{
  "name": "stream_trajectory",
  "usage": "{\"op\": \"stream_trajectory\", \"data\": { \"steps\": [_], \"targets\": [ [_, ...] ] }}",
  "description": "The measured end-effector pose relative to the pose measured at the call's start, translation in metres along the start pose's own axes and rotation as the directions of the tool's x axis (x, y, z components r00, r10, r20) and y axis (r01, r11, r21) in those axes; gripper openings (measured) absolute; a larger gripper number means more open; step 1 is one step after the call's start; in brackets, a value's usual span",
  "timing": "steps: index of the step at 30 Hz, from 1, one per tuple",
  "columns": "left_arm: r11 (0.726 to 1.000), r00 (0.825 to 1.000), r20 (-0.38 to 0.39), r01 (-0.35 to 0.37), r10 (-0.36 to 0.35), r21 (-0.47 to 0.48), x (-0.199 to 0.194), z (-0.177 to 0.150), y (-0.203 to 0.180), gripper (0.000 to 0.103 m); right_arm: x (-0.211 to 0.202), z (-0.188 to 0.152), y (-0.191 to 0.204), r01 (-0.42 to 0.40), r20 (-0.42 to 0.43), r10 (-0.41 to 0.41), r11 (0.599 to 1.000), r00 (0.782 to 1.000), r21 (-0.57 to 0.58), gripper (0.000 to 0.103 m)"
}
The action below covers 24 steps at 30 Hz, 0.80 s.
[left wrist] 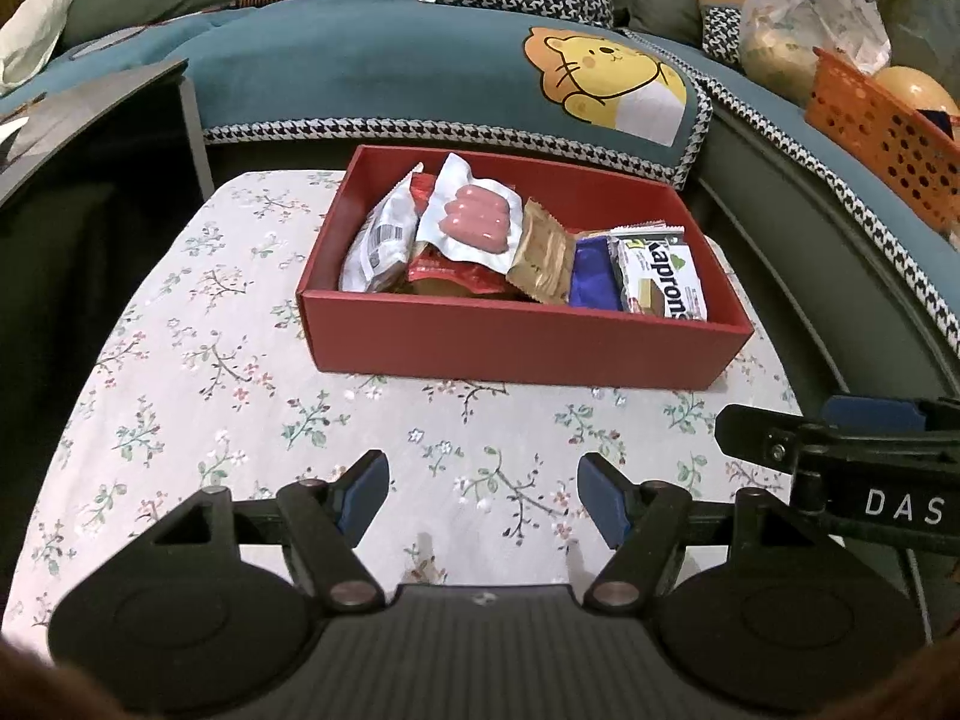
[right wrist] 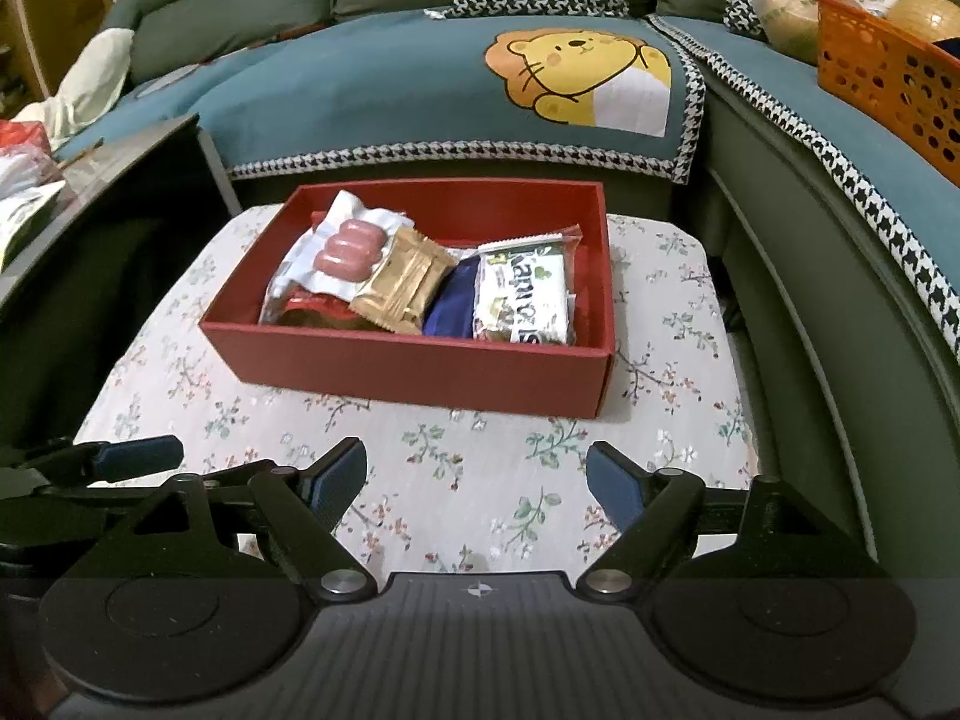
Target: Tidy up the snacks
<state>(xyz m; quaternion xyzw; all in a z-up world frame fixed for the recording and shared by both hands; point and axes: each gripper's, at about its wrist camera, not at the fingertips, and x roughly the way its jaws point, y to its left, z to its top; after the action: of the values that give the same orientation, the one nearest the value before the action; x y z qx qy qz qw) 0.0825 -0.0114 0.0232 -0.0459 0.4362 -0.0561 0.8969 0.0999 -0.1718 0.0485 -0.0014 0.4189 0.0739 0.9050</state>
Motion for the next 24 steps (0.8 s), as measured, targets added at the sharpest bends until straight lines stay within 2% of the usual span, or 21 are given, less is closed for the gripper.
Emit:
{"op": "stream_trajectory", "data": {
  "steps": [18,24],
  "targets": [
    [1.000,0.999,-0.033,-0.011,0.012,0.002,-0.014,-0.031,0.006,0.103,-0.013,-0.028,0.012,-0.009,-0.026,0.008,1.000,1.000,-0.021,0.086],
    [1.000,1.000,-0.021,-0.008,0.008,0.000,-0.024,-0.042,0.009,0.103,-0.019,-0.042,0.012,-0.010,-0.041,0.009,1.000,0.999,-0.012,0.086]
  ]
}}
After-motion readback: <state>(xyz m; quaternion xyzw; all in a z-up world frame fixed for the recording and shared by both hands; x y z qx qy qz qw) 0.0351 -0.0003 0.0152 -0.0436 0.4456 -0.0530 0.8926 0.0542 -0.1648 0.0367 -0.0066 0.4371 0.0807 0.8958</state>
